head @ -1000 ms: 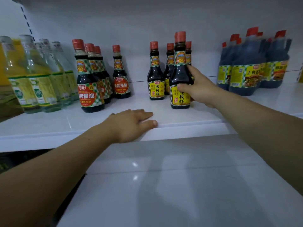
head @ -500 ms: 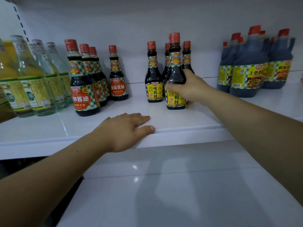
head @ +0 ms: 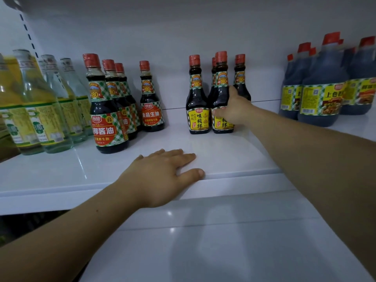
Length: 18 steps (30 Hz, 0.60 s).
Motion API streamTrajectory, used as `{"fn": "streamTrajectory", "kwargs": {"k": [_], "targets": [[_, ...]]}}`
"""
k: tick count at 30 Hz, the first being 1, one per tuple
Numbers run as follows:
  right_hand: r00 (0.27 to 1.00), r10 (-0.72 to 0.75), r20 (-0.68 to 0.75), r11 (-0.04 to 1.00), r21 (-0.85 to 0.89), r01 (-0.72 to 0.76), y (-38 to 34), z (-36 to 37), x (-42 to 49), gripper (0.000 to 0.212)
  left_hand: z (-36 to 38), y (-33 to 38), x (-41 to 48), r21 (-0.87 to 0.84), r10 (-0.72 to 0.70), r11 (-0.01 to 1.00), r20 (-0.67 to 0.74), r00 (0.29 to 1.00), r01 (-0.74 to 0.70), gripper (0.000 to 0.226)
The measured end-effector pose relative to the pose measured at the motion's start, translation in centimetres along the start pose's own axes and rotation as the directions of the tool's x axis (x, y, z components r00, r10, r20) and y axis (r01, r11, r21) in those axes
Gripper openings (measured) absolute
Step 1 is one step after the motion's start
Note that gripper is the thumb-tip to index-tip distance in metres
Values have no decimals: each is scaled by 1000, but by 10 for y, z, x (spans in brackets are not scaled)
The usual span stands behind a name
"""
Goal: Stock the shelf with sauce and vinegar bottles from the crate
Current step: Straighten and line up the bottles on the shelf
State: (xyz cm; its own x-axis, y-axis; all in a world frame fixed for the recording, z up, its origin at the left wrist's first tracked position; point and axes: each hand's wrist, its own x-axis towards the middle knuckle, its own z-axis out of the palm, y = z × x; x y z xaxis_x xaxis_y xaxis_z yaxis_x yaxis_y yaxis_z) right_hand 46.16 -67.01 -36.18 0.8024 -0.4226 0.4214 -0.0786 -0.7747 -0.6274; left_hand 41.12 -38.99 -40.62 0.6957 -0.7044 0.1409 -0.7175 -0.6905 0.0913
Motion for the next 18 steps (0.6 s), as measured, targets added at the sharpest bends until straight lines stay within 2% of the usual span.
{"fn": "streamTrajectory", "kwargs": {"k": [3, 9, 12, 15, 18], "targets": [[1000, 25, 1, 999, -28, -25, 2, 5, 5, 96, 0, 1, -1, 0, -2, 1000, 3, 1000, 2, 92], [997, 74, 13, 997, -39, -73, -3, 6, 11, 96, -1, 0, -2, 13, 2, 1000, 11, 1000, -2, 92], [991, 133, 24, 991, 11, -133, -10, 6, 10, 103, -1, 1, -2, 14, 2, 1000, 5, 1000, -2, 93], [981, 173, -93, 979, 122, -161, -20, 12, 4, 114, 0, 1, -3, 3, 5, 1000, -4, 1000, -5, 93], [986, 105, -129, 993, -38, -111, -33, 24, -2, 128, 0, 2, -4, -4, 5, 1000, -12, 1000, -5, 93]]}}
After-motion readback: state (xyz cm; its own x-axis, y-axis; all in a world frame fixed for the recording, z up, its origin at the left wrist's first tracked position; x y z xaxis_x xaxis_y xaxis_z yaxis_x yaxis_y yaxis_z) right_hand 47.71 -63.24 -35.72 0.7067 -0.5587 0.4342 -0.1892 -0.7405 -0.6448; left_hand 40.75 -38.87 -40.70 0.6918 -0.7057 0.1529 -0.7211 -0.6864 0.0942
